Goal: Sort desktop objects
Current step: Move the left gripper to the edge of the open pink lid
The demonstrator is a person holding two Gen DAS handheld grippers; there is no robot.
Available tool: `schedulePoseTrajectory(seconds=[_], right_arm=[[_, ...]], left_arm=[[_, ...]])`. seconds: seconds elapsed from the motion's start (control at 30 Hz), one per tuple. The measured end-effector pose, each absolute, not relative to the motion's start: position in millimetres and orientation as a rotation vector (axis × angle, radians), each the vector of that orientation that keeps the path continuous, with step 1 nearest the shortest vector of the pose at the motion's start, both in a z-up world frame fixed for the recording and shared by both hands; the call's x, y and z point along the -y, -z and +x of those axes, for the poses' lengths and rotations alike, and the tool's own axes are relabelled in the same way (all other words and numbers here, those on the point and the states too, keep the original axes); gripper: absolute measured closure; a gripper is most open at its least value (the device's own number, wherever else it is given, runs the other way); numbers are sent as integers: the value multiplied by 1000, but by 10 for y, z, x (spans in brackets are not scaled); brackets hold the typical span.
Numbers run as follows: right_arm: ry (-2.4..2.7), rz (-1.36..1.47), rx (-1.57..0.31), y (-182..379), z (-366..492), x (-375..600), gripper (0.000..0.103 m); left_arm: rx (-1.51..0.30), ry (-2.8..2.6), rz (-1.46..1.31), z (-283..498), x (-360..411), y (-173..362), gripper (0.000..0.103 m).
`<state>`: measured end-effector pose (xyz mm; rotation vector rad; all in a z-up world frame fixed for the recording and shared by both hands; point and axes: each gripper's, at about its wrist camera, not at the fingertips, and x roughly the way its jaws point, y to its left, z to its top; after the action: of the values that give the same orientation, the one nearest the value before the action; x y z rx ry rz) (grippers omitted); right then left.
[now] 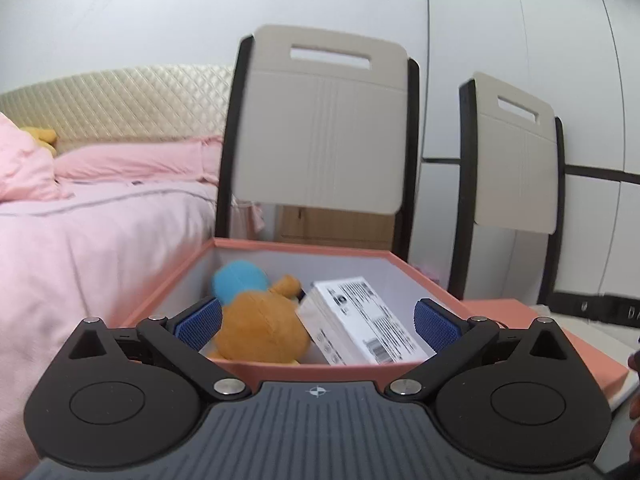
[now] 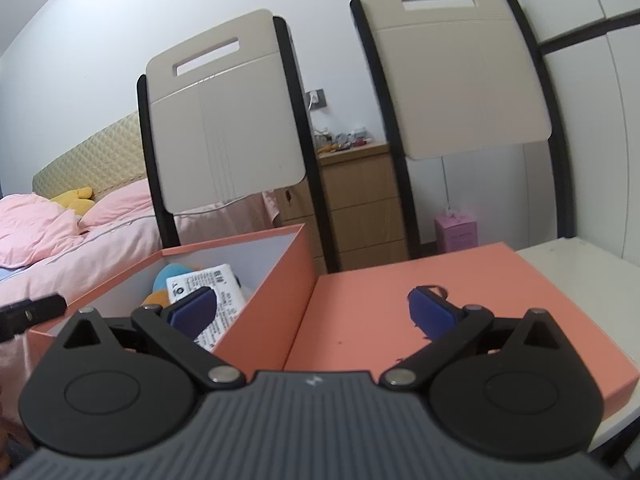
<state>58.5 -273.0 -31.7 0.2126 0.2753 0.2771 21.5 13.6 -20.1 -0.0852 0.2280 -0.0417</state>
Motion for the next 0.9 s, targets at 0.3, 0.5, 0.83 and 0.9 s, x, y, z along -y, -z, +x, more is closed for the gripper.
schedulePoseTrajectory(seconds=[0.3,0.5,0.83,0.9], right_arm=[[-190,171,-175,236,326,2963,0],[-165,271,-133,215,151,3365,0],[-193,400,-116,238,-65,3801,0],[-204,406,-119,234,-79,3826,0]], left_arm=[[-382,283,-295,202,283,408,0],[-558,415,-444,242,826,768,0],[-884,452,-842,994,1181,1431,1],[-907,436,-915,1081,1188,1534,2]])
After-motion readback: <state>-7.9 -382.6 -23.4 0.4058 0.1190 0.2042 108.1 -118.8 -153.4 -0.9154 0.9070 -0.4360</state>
